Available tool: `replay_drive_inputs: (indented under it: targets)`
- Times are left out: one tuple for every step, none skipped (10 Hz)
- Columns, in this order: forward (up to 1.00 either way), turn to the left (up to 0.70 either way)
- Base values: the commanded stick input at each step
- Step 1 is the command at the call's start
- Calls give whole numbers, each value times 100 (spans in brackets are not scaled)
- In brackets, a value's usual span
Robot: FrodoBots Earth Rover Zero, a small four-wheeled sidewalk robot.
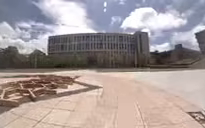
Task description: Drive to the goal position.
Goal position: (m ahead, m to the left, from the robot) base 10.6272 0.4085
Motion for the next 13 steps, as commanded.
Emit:
replay_drive_inputs:
  targets:
    - [70,-21]
    - [70,-22]
    - [70,-23]
    - [70,-23]
    - [70,-17]
    - [70,9]
    - [70,8]
    - [70,5]
    - [70,5]
    - [70,3]
    - [70,-19]
    - [70,-28]
    - [70,-26]
